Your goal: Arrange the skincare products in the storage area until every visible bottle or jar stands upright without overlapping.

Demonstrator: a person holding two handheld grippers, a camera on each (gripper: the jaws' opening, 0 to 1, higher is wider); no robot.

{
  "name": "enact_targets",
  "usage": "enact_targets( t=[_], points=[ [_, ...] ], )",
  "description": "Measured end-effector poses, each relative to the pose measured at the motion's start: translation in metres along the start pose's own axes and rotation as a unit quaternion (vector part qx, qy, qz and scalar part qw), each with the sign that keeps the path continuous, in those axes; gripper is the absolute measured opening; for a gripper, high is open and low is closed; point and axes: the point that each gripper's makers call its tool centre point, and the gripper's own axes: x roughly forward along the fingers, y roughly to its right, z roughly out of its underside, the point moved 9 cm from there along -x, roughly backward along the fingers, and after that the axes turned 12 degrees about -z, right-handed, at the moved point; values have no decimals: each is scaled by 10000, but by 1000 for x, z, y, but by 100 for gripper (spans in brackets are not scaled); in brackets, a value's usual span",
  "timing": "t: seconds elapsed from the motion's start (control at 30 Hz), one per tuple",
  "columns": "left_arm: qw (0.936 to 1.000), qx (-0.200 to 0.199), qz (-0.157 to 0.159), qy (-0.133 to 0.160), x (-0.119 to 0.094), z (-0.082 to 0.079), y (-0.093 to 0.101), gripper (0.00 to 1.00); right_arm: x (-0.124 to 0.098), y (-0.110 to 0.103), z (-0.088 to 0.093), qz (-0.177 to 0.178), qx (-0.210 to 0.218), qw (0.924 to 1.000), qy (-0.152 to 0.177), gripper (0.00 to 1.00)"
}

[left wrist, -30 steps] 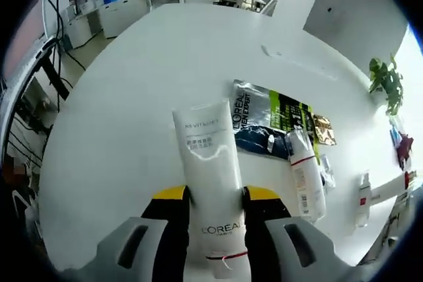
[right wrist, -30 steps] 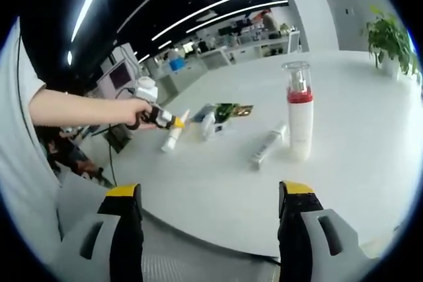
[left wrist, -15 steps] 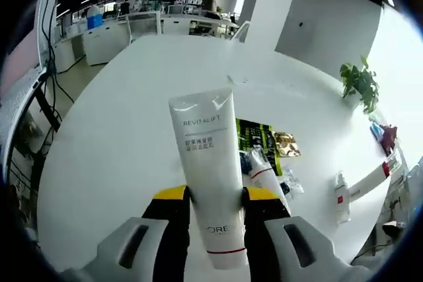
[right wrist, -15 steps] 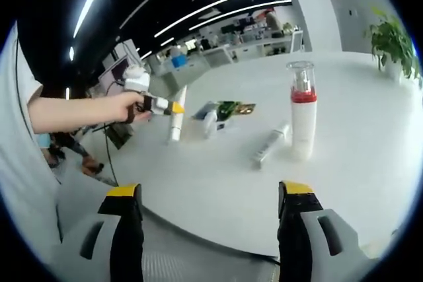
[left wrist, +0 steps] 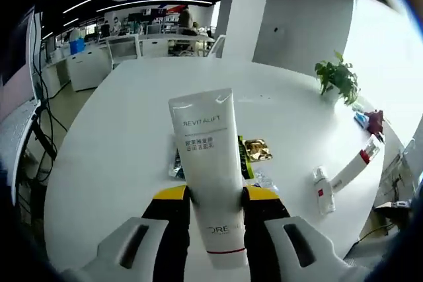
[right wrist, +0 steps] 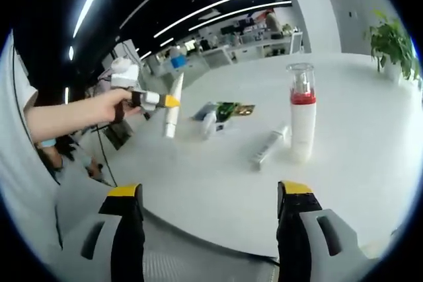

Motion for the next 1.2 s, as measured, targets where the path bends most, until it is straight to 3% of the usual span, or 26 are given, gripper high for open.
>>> enact_targets(
  t=[0.27,0.53,0.73,0.87,0.97,1.2],
  points=[
    [9987,234,361,274,-20,-10,16,27,0,-2,-9,-219,410,9984,328,81],
    [9961,442,592,473,-43,-9,31,27,3,-5,-14,-207,474,9977,434,80],
    [9926,727,753,611,-60,-6,40,27,8,-14,-38,-459,523,9949,726,78],
    [9895,896,873,728,-75,-4,48,27,21,-23,-65,-789,614,9896,1030,76],
    [9873,986,947,807,-83,-2,51,27,35,-33,-83,-990,514,9880,1068,72],
    [9829,1104,1184,873,-109,6,62,27,61,-42,-104,-1246,438,9854,1078,69]
  ],
)
